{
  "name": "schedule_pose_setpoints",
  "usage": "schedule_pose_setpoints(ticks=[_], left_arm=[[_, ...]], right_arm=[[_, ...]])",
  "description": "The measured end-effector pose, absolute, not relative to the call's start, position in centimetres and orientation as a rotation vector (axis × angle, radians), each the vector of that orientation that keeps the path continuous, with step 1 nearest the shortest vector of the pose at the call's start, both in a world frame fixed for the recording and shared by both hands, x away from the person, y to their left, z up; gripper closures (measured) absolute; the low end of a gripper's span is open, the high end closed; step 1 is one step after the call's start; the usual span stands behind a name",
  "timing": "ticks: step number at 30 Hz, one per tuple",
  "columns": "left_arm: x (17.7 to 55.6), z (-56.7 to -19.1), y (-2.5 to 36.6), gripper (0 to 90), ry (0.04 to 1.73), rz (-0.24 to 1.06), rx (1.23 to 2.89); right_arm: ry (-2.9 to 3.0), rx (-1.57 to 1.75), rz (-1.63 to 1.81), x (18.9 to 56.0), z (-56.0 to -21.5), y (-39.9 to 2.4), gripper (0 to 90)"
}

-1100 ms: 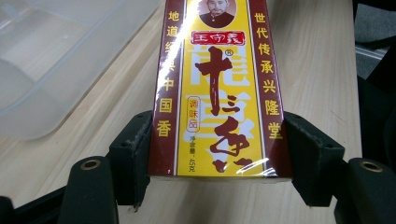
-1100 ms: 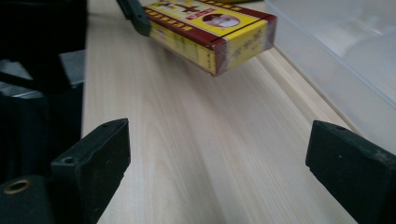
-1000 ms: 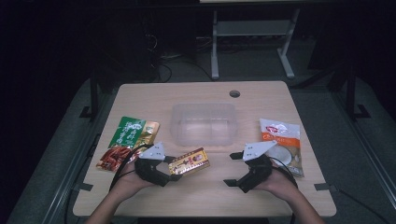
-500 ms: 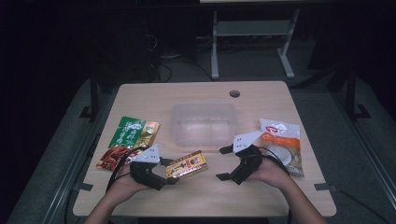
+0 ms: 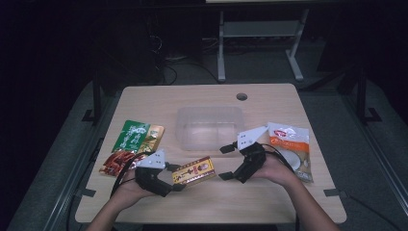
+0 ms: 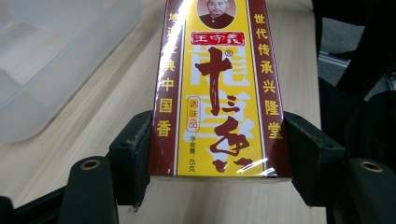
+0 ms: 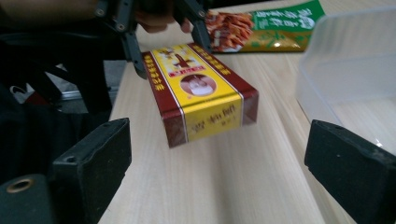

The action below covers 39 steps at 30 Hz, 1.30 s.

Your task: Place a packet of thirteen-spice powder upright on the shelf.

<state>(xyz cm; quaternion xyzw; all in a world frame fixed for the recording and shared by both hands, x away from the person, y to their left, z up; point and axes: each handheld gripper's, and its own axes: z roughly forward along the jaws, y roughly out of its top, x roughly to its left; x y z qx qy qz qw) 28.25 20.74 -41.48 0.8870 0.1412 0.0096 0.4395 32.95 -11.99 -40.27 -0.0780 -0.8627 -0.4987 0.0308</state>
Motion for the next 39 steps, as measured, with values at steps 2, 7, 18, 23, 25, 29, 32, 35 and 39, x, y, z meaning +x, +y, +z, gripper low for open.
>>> schedule_pose_setpoints(ticks=[2,7,18,23,25,29,32,35,39], left_arm=[[28.1,-41.5,20.5,32.0,0.334,0.023,2.198],[27.8,-41.4,20.1,32.0,0.298,0.038,2.2],[27.4,-41.4,19.5,32.0,0.234,0.026,2.19],[27.4,-41.4,19.4,32.0,0.232,0.025,2.187],[27.4,-41.3,19.5,32.0,0.229,0.023,2.183],[27.5,-41.4,19.6,32.0,0.233,0.014,2.171],[27.6,-41.5,19.7,32.0,0.231,-0.011,2.16],[27.7,-41.6,19.8,31.9,0.225,-0.028,2.156],[27.7,-41.6,19.9,31.9,0.218,-0.038,2.155]], right_arm=[[-2.662,-0.214,-1.536,32.7,-40.2,-11.9,7.3],[-2.629,-0.204,-1.525,32.5,-40.3,-11.7,13.4],[-2.61,-0.122,-1.482,32.0,-40.8,-10.3,17.0],[-2.609,-0.108,-1.473,31.8,-40.9,-10.1,22.0],[-2.631,-0.089,-1.471,31.7,-40.9,-10.0,26.2],[-2.631,-0.089,-1.471,31.6,-40.9,-10.0,26.5],[-2.615,-0.093,-1.48,31.5,-40.8,-10.1,27.5],[-2.607,-0.083,-1.483,31.5,-40.8,-10.1,28.1],[-2.604,-0.07,-1.49,31.5,-40.7,-10.1,28.4]])
